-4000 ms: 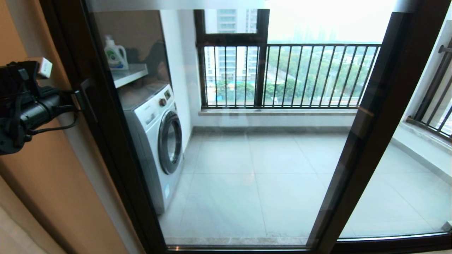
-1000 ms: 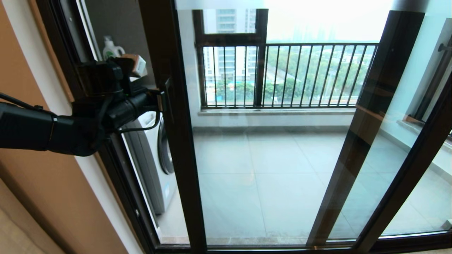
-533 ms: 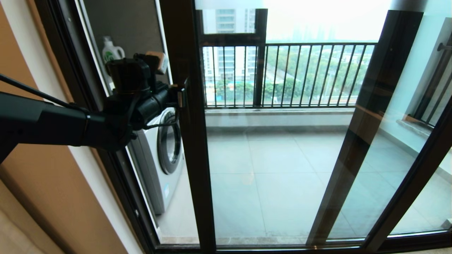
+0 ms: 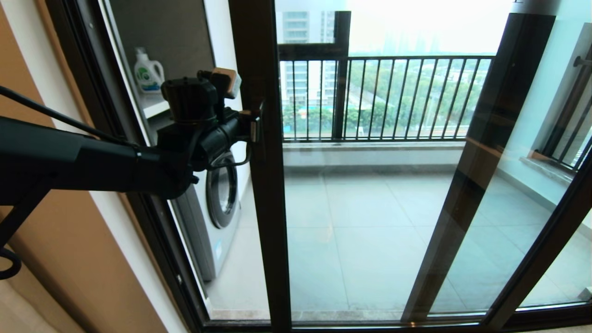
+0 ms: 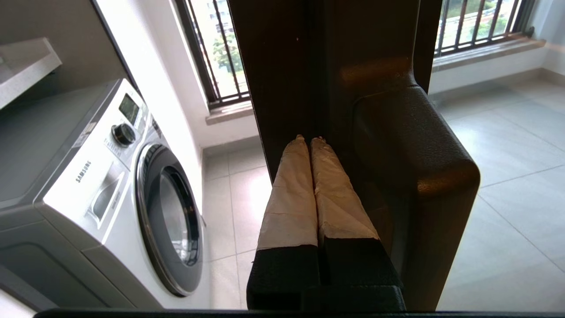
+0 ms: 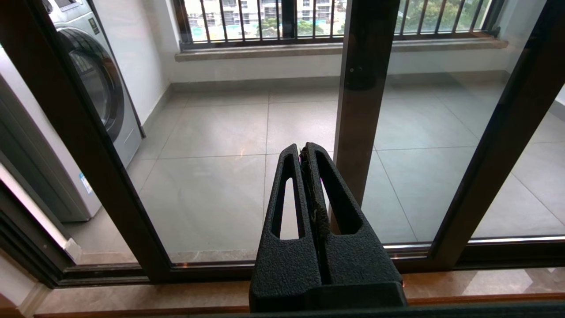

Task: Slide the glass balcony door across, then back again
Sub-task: Open the slid door

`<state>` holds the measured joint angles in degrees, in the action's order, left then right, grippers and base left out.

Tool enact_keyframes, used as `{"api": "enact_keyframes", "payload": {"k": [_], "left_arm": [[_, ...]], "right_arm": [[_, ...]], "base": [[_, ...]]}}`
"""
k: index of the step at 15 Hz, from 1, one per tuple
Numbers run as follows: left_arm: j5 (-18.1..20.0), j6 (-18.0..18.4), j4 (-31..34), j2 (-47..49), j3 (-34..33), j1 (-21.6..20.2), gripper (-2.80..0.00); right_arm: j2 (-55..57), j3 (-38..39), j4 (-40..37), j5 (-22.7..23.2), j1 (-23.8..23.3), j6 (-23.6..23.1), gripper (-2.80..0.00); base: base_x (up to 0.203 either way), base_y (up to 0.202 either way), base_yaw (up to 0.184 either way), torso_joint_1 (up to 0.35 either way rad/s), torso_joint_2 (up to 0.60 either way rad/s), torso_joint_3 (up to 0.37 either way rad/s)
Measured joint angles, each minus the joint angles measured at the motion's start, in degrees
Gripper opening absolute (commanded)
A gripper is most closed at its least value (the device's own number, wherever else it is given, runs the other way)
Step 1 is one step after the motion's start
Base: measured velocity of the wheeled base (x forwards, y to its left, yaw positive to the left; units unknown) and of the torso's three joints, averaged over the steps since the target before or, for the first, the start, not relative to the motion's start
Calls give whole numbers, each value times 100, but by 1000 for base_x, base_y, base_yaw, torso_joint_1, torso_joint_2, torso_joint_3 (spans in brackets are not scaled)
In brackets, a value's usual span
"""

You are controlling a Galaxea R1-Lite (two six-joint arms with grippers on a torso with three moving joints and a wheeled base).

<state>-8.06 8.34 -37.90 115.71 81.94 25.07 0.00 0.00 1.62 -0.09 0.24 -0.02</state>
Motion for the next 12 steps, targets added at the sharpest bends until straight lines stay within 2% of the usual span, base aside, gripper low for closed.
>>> {"api": "enact_keyframes", "payload": {"k": [3,12], "left_arm": [[-290,20,33,113,275,218,-280],[-301,42,213,370,624,637,-280]], "right_arm": [[0,0,2,-1,0,-2,-280],[0,0,0,2,0,-3,-280]], "base": [[0,0,0,0,0,0],[0,0,0,0,0,0]]}}
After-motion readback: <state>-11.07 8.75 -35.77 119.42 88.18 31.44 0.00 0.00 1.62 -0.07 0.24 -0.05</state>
